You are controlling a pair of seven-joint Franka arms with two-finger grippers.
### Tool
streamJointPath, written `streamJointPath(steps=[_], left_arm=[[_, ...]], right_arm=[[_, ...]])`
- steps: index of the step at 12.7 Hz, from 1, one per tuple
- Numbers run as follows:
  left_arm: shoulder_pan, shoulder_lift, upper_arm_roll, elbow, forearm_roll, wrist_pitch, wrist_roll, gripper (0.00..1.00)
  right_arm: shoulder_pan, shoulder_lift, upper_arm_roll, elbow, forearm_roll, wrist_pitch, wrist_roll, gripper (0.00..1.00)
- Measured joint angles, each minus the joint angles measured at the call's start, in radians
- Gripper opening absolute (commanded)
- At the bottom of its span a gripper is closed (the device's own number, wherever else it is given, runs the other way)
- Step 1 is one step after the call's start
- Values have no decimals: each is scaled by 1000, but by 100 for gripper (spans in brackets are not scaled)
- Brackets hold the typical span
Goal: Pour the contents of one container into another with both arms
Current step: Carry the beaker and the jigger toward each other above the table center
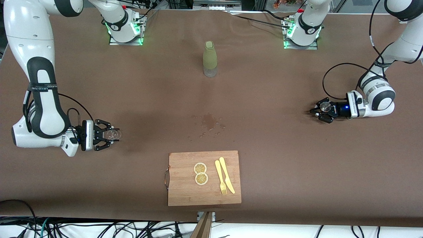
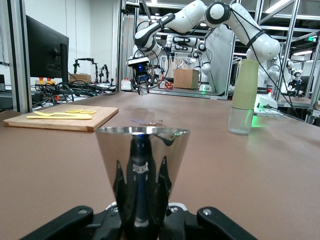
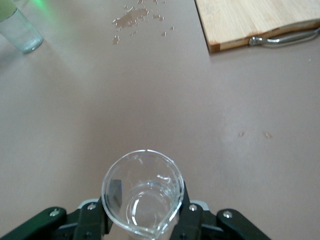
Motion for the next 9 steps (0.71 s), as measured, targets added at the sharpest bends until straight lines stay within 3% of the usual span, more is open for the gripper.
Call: streamJointPath(steps=[5,9], left_arm=[[-83,0,-4,0,-117,-4,-18,0],[-217,-4,-10,-3,-253,1,-19,0]], right_arm=[[48,-30,0,1,0,0,90,7],[95,-64,0,3,0,1,174,7]])
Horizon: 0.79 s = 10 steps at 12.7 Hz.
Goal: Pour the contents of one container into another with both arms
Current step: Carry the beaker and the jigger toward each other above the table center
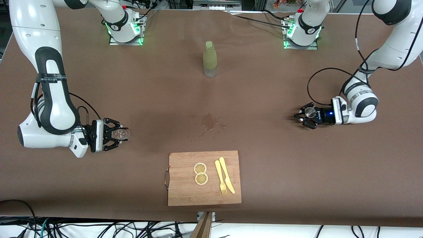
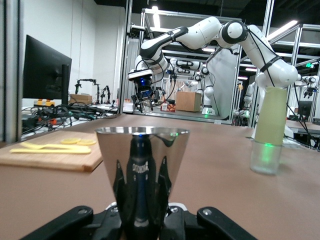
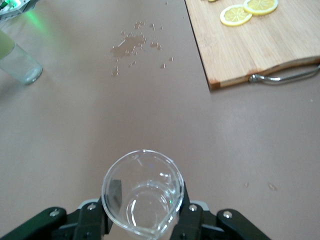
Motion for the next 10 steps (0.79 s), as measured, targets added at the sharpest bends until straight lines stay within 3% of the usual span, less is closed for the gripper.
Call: streamJointPath(steps=[6,10], left_arm=[[-250,-46,-2,-33,-302,143,-1,0],[-423,-75,-2,-35,-502,242,17,0]], right_arm=[[100,-15,-1,43,-9,35,174,8],[167,-15,-1,87,-86,87,381,8]])
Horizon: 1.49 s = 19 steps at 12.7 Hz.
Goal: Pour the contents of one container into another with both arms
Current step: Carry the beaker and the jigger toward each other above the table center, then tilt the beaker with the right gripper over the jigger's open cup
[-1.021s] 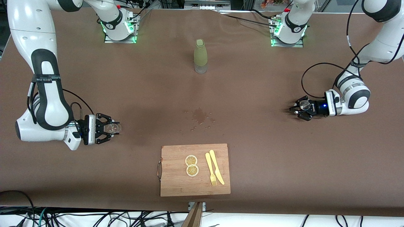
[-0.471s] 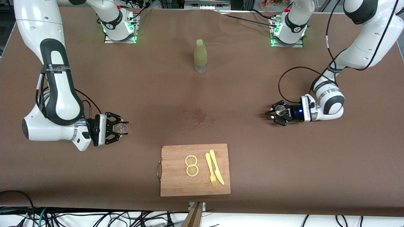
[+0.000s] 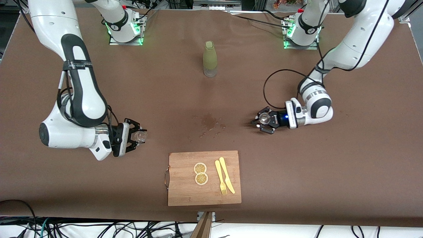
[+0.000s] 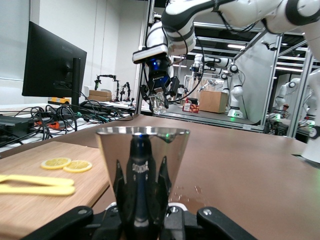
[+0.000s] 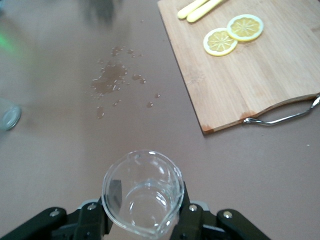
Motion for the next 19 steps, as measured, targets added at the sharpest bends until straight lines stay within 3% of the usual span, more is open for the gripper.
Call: streamJointPath(steps=[6,10,19], left_arm=[[-205,-10,2,18,-267,70,87,0],[-269,-6,12,60,-310,127,90,0],[-444,107,27,254,-523,276,107,0]], right_arm=[[121,0,1,33,-175,54,314,8],[209,0,1,64,-327,55,501,8],[368,0,-19,111,-518,-8,694,8]])
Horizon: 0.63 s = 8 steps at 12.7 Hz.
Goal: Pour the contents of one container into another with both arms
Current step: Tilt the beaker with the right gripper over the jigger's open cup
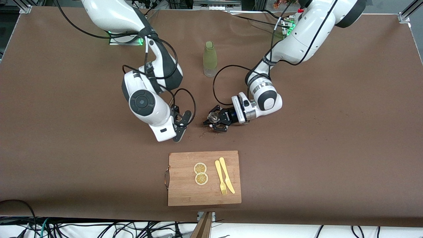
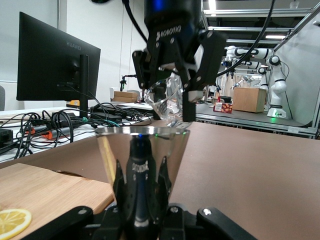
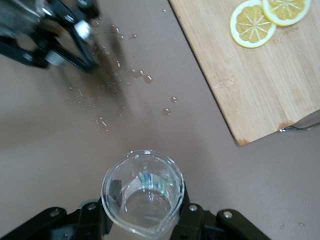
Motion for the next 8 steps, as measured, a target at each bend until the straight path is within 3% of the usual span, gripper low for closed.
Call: streamJointPath(steps=[5,8], left_arm=[[-60,45,26,74,-45,35,0,0],[-113,65,77,107,-99,36,10,0]], right_arm=[[72,8,-7,3,-94,-27,71,8],[94,8,-12,18,-127,-48,82,8]])
